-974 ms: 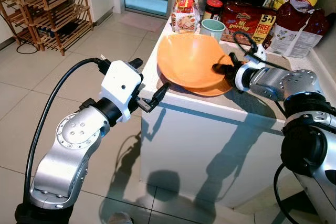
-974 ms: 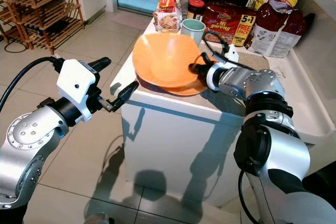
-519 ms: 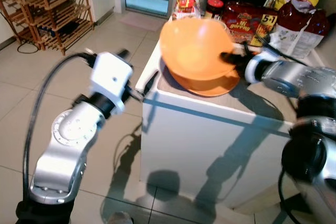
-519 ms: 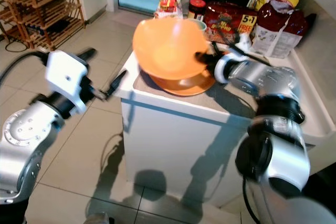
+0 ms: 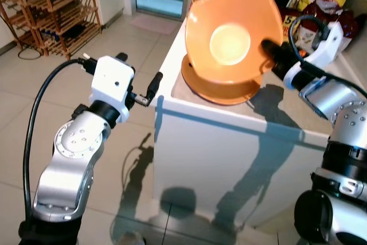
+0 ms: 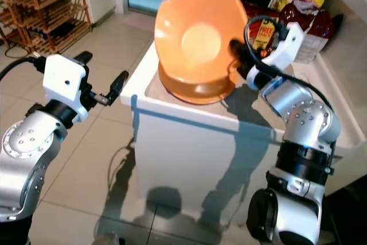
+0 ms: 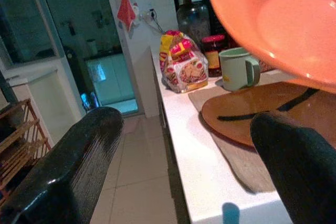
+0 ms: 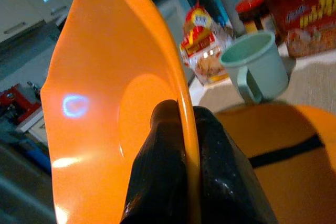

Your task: Setting the table

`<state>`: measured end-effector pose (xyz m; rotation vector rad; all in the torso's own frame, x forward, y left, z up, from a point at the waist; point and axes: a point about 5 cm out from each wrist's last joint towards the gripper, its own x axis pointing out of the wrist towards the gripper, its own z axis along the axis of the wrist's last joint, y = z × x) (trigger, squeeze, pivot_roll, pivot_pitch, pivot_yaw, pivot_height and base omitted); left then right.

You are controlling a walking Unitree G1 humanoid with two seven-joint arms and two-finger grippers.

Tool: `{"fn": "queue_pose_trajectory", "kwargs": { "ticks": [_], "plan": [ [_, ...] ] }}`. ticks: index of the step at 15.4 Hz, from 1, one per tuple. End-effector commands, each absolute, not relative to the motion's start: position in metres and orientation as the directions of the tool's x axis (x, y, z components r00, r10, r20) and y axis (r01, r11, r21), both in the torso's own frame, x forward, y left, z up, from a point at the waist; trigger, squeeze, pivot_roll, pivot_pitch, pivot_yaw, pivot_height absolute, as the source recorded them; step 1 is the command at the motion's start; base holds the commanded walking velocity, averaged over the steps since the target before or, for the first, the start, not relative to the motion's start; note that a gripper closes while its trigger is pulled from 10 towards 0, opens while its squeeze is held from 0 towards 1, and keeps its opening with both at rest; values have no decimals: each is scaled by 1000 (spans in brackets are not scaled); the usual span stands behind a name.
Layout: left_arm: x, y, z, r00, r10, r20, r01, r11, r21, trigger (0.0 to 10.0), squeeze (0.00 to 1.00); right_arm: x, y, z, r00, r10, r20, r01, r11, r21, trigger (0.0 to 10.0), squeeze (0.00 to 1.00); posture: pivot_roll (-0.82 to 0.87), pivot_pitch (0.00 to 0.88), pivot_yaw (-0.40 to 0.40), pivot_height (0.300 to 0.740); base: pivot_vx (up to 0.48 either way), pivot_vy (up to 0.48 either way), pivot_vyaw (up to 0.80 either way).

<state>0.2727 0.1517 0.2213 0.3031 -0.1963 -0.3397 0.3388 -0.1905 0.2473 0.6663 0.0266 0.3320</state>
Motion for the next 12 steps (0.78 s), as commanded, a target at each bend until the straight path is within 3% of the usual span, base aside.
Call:
{"fn": "queue_pose_trajectory", "kwargs": {
  "ticks": [1,7,9,12],
  "plan": [
    [275,149,221,928,-346,139,287,900,328,10000,0,333,-192,253,949,274,156,-311,737,600,10000,0,81,0,-105,740,-322,0,0],
    [275,149,210,946,-301,118,249,910,331,10000,0,320,-184,235,942,308,132,-325,750,576,10000,0,73,0,-102,740,0,0,0],
    [275,150,206,949,-299,103,247,905,347,10000,0,312,-185,231,925,351,144,-372,765,525,10000,0,72,0,-99,740,0,-480,0],
    [277,153,200,959,-271,81,224,902,370,10000,0,313,-193,225,947,307,96,-312,806,503,10000,0,67,0,-93,740,0,-480,0]
  ]
}}
